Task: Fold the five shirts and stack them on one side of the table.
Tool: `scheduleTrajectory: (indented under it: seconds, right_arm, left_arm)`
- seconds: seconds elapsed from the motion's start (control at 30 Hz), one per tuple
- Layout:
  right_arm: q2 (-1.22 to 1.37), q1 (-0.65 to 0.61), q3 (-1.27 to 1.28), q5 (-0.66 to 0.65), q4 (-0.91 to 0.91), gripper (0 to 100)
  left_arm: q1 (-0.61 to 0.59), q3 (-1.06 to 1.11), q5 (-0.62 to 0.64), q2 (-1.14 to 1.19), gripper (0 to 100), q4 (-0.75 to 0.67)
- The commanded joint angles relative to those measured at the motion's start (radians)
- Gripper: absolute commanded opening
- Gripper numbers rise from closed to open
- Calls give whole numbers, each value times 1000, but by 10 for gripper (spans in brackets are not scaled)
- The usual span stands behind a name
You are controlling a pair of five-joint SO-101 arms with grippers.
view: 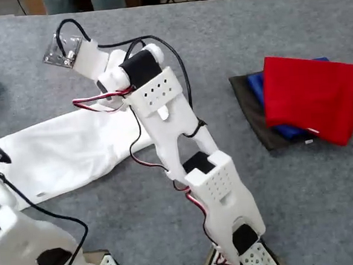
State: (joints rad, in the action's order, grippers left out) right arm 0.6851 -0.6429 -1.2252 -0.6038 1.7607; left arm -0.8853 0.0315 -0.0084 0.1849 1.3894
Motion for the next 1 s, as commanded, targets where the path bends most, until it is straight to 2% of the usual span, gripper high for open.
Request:
scheduleTrajectory:
  seconds: [0.0, 0.17, 0.33, 0.5, 0.57, 0.7, 0.87, 0.97]
  right_arm:
    - [-93, 12, 93, 6, 6, 15]
    - [-125, 12, 168, 5, 5, 15]
    - [-128, 11, 171, 8, 5, 15]
    - [-130, 11, 171, 8, 5, 15]
    - [-133, 11, 171, 8, 5, 15]
    - [-211, 8, 162, 9, 5, 15]
    - [-366, 15, 157, 9, 5, 15]
    - [-440, 63, 159, 31, 5, 15]
  left_arm:
    - [-35, -120, -83, 58, 228, 17]
    - [-36, -116, -190, 186, 223, -37]
    - [-22, -116, -207, 319, 223, -98]
    - [-7, -199, -207, 379, 223, -23]
    - [7, -203, -224, 400, 189, -5]
    - [39, -216, -290, 434, 18, 17]
    - [67, -232, -287, 437, 29, 72]
    - [53, -236, -261, 427, 28, 78]
